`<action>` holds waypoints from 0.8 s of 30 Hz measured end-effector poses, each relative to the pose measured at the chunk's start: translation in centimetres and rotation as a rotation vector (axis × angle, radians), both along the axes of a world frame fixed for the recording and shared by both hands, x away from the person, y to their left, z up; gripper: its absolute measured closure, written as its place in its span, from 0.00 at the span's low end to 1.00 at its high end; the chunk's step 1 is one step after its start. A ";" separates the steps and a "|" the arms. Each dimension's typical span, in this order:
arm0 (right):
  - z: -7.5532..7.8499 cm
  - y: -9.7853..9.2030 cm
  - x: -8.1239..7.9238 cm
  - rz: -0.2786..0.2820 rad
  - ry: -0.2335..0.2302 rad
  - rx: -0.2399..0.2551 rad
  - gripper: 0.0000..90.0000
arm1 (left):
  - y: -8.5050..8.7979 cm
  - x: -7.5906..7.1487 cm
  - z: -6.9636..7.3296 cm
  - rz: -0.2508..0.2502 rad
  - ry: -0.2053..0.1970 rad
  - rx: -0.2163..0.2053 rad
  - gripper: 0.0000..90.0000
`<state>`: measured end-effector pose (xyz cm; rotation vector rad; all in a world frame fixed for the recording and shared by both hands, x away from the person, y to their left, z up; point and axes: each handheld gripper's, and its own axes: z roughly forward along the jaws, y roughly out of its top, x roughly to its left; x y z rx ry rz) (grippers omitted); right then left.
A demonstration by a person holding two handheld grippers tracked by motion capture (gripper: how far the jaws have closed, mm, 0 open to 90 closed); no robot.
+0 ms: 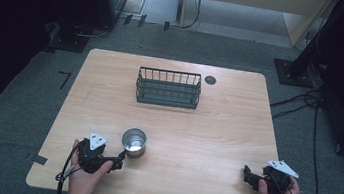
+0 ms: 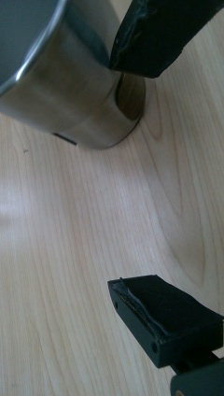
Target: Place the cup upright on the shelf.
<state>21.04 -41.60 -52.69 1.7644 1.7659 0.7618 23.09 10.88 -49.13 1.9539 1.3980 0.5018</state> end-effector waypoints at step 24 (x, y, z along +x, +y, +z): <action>0.0 0.0 0.0 0.000 0.000 0.000 0.00 | -3.4 0.3 0.9 -0.068 0.016 -0.016 0.00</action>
